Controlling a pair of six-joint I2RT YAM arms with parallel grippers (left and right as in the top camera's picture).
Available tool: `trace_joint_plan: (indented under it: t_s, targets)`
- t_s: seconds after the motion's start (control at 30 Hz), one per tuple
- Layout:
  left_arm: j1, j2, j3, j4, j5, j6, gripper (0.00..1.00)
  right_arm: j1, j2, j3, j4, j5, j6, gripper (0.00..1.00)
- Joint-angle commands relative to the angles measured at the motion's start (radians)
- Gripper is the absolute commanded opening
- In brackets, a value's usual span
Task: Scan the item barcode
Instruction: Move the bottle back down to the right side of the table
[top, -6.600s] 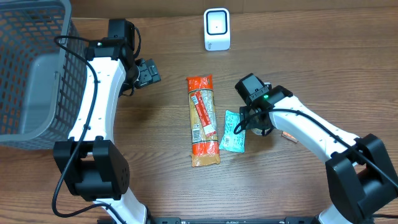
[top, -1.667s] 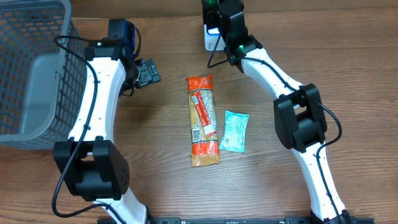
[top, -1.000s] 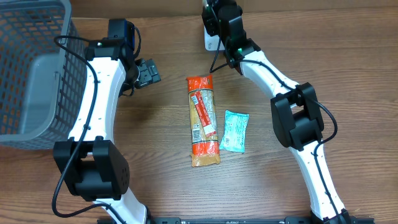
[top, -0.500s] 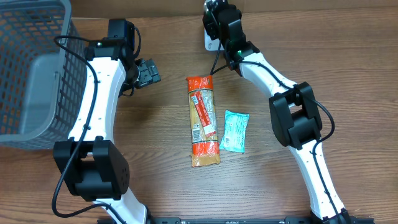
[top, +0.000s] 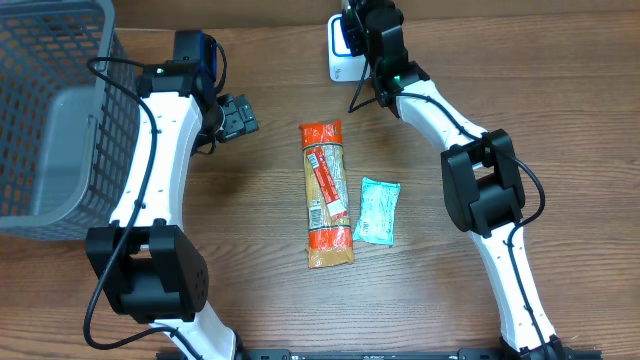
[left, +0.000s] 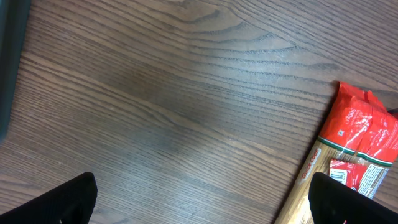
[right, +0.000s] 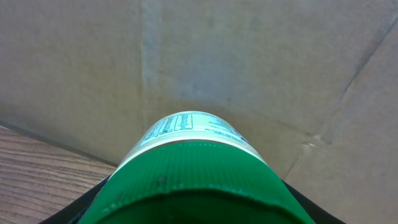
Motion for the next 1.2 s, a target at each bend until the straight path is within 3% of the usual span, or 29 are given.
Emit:
trace_joint_plan:
  t_s: [0.0, 0.2, 0.4, 0.8, 0.93, 1.17]
  targets:
    - [-0.001, -0.023, 0.016, 0.002, -0.001, 0.019, 1.00, 0.007, -0.002, 0.015, 0.048, 0.012, 0.011, 0.25]
    - [-0.001, -0.023, 0.016, 0.002, -0.001, 0.019, 1.00, 0.004, -0.082, 0.016, 0.018, 0.010, 0.116, 0.25]
    - [-0.001, -0.023, 0.016, 0.002, -0.001, 0.019, 1.00, 0.002, -0.244, 0.016, -0.168, 0.010, 0.138, 0.24]
    - [-0.001, -0.023, 0.016, 0.002, -0.001, 0.019, 1.00, -0.062, -0.451, 0.016, -0.975, 0.011, 0.145, 0.27]
    - [-0.001, -0.023, 0.016, 0.002, -0.001, 0.019, 1.00, -0.147, -0.447, -0.013, -1.306, 0.010, 0.285, 0.27]
    - [-0.001, -0.023, 0.016, 0.002, -0.001, 0.019, 1.00, -0.297, -0.447, -0.119, -1.516, -0.007, 0.434, 0.26]
